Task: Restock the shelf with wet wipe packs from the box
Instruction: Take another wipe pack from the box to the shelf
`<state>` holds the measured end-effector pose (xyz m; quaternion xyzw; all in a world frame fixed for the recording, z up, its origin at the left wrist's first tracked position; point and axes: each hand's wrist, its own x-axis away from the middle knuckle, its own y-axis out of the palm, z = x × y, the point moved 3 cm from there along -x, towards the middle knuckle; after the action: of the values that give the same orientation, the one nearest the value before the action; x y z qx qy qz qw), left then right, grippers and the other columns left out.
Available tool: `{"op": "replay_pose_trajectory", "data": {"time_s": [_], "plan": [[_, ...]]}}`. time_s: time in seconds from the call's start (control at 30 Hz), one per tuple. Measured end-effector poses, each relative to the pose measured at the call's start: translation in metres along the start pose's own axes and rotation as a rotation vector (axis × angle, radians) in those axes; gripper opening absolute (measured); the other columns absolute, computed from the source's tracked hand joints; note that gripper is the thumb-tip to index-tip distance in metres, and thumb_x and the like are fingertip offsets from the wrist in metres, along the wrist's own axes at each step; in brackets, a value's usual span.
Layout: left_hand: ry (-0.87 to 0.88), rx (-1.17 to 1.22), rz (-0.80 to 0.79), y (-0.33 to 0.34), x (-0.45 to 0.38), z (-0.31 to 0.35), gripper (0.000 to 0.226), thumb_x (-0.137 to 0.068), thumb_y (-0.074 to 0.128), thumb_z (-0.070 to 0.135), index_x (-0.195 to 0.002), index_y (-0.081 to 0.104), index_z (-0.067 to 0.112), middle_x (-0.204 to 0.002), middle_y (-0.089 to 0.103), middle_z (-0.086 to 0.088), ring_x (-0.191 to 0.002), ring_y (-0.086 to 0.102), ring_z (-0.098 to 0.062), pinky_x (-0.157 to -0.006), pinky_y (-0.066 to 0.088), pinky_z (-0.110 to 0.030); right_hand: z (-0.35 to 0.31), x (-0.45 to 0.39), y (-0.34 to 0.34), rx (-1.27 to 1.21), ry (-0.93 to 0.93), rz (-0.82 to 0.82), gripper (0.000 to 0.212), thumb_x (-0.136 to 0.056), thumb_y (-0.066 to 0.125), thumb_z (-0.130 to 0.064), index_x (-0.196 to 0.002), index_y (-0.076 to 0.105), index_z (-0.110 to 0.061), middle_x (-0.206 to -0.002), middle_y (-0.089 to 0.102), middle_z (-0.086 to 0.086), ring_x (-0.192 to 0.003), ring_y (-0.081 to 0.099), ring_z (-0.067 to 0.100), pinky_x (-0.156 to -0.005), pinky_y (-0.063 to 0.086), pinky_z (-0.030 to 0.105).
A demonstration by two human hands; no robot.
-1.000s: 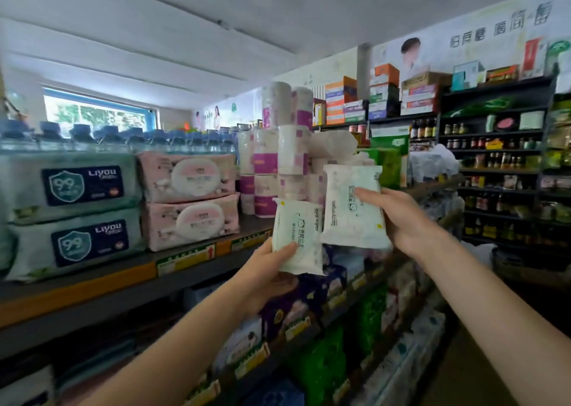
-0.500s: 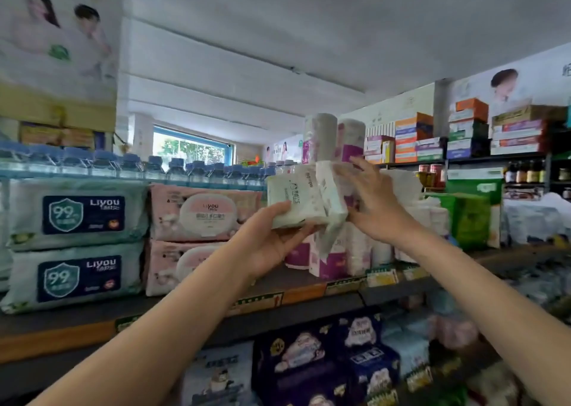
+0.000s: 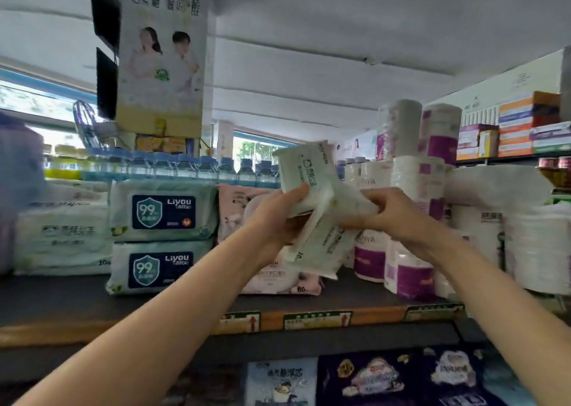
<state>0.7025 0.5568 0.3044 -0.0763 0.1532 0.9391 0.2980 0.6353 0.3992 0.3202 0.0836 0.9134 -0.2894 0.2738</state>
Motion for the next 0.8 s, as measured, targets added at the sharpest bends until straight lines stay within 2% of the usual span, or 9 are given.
{"op": "replay_pose_trajectory", "data": {"time_s": [0.1,0.2,0.27,0.37,0.47,0.53,0.57,0.7,0.8], "plan": [[0.130,-0.167,0.075,-0.050,0.006,0.020,0.035,-0.091,0.055,0.021,-0.125,0.051,0.011,-0.112,0.062,-0.006,-0.097,0.061,-0.020,-0.075,0.054,-0.026,-0.022,-0.018,0.003,-0.005,-0.078,0.001,0.032,-0.058,0.075,-0.024,-0.089,0.070,-0.017,-0.088,0.075,-0.002,-0.085,0.072,0.014,-0.079,0.058,0.028],[0.121,-0.403,-0.033,-0.096,0.027,0.031,0.033,-0.091,0.054,0.017,-0.124,0.051,0.017,-0.109,0.064,-0.002,-0.096,0.063,-0.018,-0.079,0.057,-0.026,-0.053,-0.040,0.029,-0.098,-0.198,-0.033,0.031,-0.058,0.072,-0.025,-0.089,0.069,-0.023,-0.082,0.074,-0.006,-0.081,0.070,0.010,-0.079,0.058,0.026],[0.136,-0.504,-0.097,-0.119,0.042,0.035,0.032,-0.091,0.053,0.014,-0.121,0.052,0.023,-0.105,0.066,0.001,-0.093,0.065,-0.014,-0.081,0.057,-0.024,-0.073,-0.056,0.062,-0.085,-0.238,-0.110,0.029,-0.060,0.072,-0.028,-0.089,0.071,-0.025,-0.086,0.074,-0.005,-0.086,0.070,0.011,-0.080,0.057,0.025],[0.154,-0.536,-0.141,-0.156,0.062,0.046,0.032,-0.091,0.051,0.010,-0.121,0.053,0.023,-0.113,0.065,-0.006,-0.097,0.065,-0.016,-0.082,0.057,-0.025,-0.097,-0.075,0.124,-0.034,-0.186,-0.207,0.029,-0.069,0.072,-0.023,-0.096,0.069,-0.012,-0.093,0.074,0.006,-0.089,0.071,0.021,-0.080,0.058,0.031],[0.135,-0.469,-0.106,-0.208,0.083,0.067,0.030,-0.091,0.046,0.006,-0.114,0.057,0.023,-0.112,0.065,-0.007,-0.100,0.061,-0.021,-0.091,0.049,-0.035,-0.118,-0.091,0.179,-0.018,-0.169,-0.182,0.027,-0.078,0.071,-0.014,-0.103,0.066,-0.003,-0.098,0.072,0.012,-0.090,0.071,0.026,-0.083,0.058,0.037],[0.170,-0.447,-0.003,-0.244,0.096,0.089,0.027,-0.091,0.046,0.006,-0.106,0.059,0.025,-0.106,0.066,-0.002,-0.098,0.061,-0.018,-0.090,0.046,-0.034,-0.132,-0.101,0.212,0.045,-0.194,-0.147,0.028,-0.077,0.073,-0.018,-0.100,0.066,-0.004,-0.098,0.072,0.012,-0.089,0.070,0.026,-0.085,0.056,0.037],[0.201,-0.429,0.068,-0.261,0.101,0.101,0.027,-0.091,0.047,0.005,-0.105,0.059,0.024,-0.105,0.066,-0.001,-0.098,0.060,-0.016,-0.090,0.046,-0.032,-0.139,-0.105,0.230,0.110,-0.207,-0.142,0.028,-0.077,0.073,-0.021,-0.098,0.066,-0.006,-0.097,0.072,0.010,-0.087,0.070,0.025,-0.082,0.055,0.032],[0.309,-0.372,0.348,-0.316,0.111,0.130,0.025,-0.091,0.044,0.001,-0.109,0.055,0.014,-0.099,0.063,0.000,-0.088,0.058,-0.012,-0.078,0.045,-0.024,-0.159,-0.119,0.306,0.355,-0.257,-0.240,0.022,-0.080,0.071,-0.027,-0.086,0.061,-0.009,-0.088,0.067,0.008,-0.078,0.067,0.026,-0.059,0.048,0.016],[0.276,-0.515,0.510,-0.347,0.106,0.132,0.020,-0.089,0.047,0.002,-0.103,0.051,0.015,-0.107,0.059,-0.008,-0.093,0.055,-0.018,-0.077,0.045,-0.028,-0.156,-0.137,0.356,0.389,-0.229,-0.324,0.028,-0.082,0.069,-0.027,-0.102,0.062,-0.007,-0.084,0.061,-0.002,-0.065,0.058,0.010,-0.049,0.043,0.004]]}}
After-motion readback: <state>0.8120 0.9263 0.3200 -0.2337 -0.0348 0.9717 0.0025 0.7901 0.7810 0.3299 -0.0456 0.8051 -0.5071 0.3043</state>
